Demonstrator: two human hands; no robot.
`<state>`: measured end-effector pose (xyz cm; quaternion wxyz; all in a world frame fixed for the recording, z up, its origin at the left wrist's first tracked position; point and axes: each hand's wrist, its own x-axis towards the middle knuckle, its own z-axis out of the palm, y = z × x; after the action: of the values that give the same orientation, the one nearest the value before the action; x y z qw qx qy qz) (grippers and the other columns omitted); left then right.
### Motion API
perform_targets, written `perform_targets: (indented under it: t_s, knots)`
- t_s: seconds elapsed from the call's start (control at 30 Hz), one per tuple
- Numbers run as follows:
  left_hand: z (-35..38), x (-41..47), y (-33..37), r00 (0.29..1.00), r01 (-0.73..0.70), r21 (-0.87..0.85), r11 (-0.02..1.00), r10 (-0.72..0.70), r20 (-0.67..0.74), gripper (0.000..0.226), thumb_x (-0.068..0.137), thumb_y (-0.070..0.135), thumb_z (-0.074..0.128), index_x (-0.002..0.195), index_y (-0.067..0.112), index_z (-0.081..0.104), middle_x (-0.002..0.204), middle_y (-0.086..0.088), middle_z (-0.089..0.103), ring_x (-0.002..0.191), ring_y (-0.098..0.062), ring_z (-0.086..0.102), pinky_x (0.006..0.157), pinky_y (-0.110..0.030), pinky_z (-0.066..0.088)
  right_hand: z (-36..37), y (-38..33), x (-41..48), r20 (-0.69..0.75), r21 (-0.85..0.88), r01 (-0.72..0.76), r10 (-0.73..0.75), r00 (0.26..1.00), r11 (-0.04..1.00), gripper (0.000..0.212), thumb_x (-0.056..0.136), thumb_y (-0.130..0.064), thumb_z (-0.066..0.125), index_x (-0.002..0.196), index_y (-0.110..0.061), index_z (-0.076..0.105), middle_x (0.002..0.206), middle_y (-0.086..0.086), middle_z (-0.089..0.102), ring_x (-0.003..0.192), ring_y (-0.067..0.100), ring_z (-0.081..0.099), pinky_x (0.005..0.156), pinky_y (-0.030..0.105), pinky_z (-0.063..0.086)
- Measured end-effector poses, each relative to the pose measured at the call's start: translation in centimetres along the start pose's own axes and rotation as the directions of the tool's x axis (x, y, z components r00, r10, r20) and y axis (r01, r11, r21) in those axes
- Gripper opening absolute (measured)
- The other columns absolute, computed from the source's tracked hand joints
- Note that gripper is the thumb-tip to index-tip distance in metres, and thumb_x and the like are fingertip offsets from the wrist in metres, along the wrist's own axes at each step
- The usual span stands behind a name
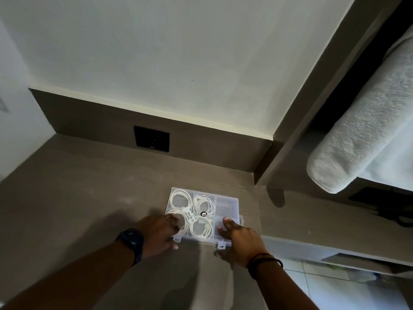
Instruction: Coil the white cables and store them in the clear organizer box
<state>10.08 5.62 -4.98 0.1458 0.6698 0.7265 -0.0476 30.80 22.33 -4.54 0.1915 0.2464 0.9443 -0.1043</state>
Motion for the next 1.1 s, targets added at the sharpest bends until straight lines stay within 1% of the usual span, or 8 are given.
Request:
perform_targets:
  t_s: [0.13, 0.27, 0.4, 0.57, 0.7, 0.8, 0.9, 1.1]
  knots:
    - [-0.5, 0.1, 0.8, 0.974, -0.023, -0.053, 0.998, 0.011, -0.227, 0.047, 0.035, 0.044, 0.091, 0.073, 0.020, 0.075, 0.088, 0.006, 0.076, 0.076, -0.007, 0.071, 0.052, -0.015, 0.053, 0.8, 0.3, 1.0, -0.052, -0.017, -0.014, 0.013, 0.999, 1.000, 0.063, 0.085, -0.050, 0.054, 0.142, -0.034, 0.032, 0.158, -0.002, 0.019, 0.137, 0.023, 0.035, 0.108, 0.038, 0.032]
    - [0.3, 1.1, 0.5, 0.964, 0.031, -0.156, 0.987, -0.071, -0.258, 0.072, 0.020, 0.040, 0.093, 0.084, 0.016, 0.070, 0.078, 0.003, 0.076, 0.060, -0.012, 0.071, 0.040, -0.015, 0.047, 1.4, 0.7, 1.9, -0.095, -0.007, 0.001, -0.002, 0.995, 1.000, 0.060, 0.088, -0.048, 0.053, 0.142, -0.032, 0.032, 0.158, -0.001, 0.022, 0.137, 0.023, 0.036, 0.107, 0.039, 0.036]
    - [0.3, 2.5, -0.6, 0.973, 0.054, -0.176, 0.983, -0.091, -0.212, 0.066, 0.028, 0.050, 0.088, 0.086, 0.027, 0.064, 0.083, 0.012, 0.075, 0.057, -0.006, 0.069, 0.036, -0.014, 0.043, 1.2, 1.4, 3.1, -0.126, -0.012, 0.033, -0.034, 0.991, 0.999, 0.058, 0.090, -0.043, 0.052, 0.142, -0.026, 0.033, 0.156, 0.005, 0.025, 0.137, 0.027, 0.036, 0.104, 0.042, 0.040]
    - [0.2, 6.2, -2.8, 0.978, 0.027, 0.004, 1.000, -0.025, -0.207, 0.057, 0.038, 0.036, 0.088, 0.091, 0.025, 0.071, 0.092, 0.001, 0.076, 0.070, -0.013, 0.073, 0.039, -0.020, 0.052, -0.8, 1.6, 5.4, -0.315, -0.110, 0.017, -0.052, 0.948, 0.994, 0.061, 0.060, -0.044, 0.085, 0.112, -0.019, 0.068, 0.118, 0.009, 0.069, 0.095, 0.027, 0.071, 0.062, 0.034, 0.060]
    - [-0.5, 9.1, -5.4, 0.965, 0.088, -0.011, 0.996, -0.088, -0.246, 0.052, 0.059, 0.034, 0.080, 0.108, 0.024, 0.067, 0.111, -0.002, 0.071, 0.094, -0.017, 0.070, 0.057, -0.028, 0.059, -1.8, 2.9, 9.0, -0.229, 0.024, 0.034, -0.027, 0.973, 0.999, 0.055, 0.093, -0.041, 0.049, 0.142, -0.021, 0.035, 0.154, 0.006, 0.030, 0.138, 0.027, 0.034, 0.108, 0.042, 0.039]
    - [-0.4, 10.8, -7.0, 0.958, 0.094, -0.027, 0.995, -0.098, -0.269, 0.049, 0.081, 0.034, 0.058, 0.129, 0.028, 0.048, 0.137, -0.001, 0.054, 0.119, -0.020, 0.056, 0.079, -0.037, 0.055, -2.2, 3.5, 10.8, -0.278, 0.045, 0.048, -0.034, 0.960, 0.998, 0.055, 0.093, -0.043, 0.048, 0.142, -0.021, 0.035, 0.154, 0.004, 0.030, 0.140, 0.022, 0.031, 0.110, 0.039, 0.035]
    - [-0.9, 11.6, -7.9, 0.955, 0.097, -0.044, 0.994, -0.105, -0.279, 0.049, 0.081, 0.036, 0.061, 0.128, 0.031, 0.049, 0.136, 0.000, 0.055, 0.116, -0.019, 0.058, 0.078, -0.035, 0.054, -2.1, 3.9, 11.7, -0.352, 0.063, 0.050, -0.025, 0.936, 0.997, 0.058, 0.088, -0.048, 0.054, 0.138, -0.022, 0.042, 0.150, 0.003, 0.038, 0.136, 0.023, 0.039, 0.107, 0.040, 0.038]
    - [-2.4, 10.8, -8.8, 0.955, 0.038, -0.128, 0.991, -0.074, -0.286, 0.071, 0.074, 0.054, 0.064, 0.136, 0.025, 0.042, 0.147, -0.004, 0.043, 0.132, -0.024, 0.044, 0.103, -0.039, 0.044, -5.5, 2.4, 11.4, -0.410, 0.209, -0.006, 0.094, 0.907, 0.978, 0.080, 0.074, -0.072, 0.053, 0.137, -0.027, 0.036, 0.139, 0.005, 0.045, 0.124, 0.023, 0.043, 0.100, 0.040, 0.043]
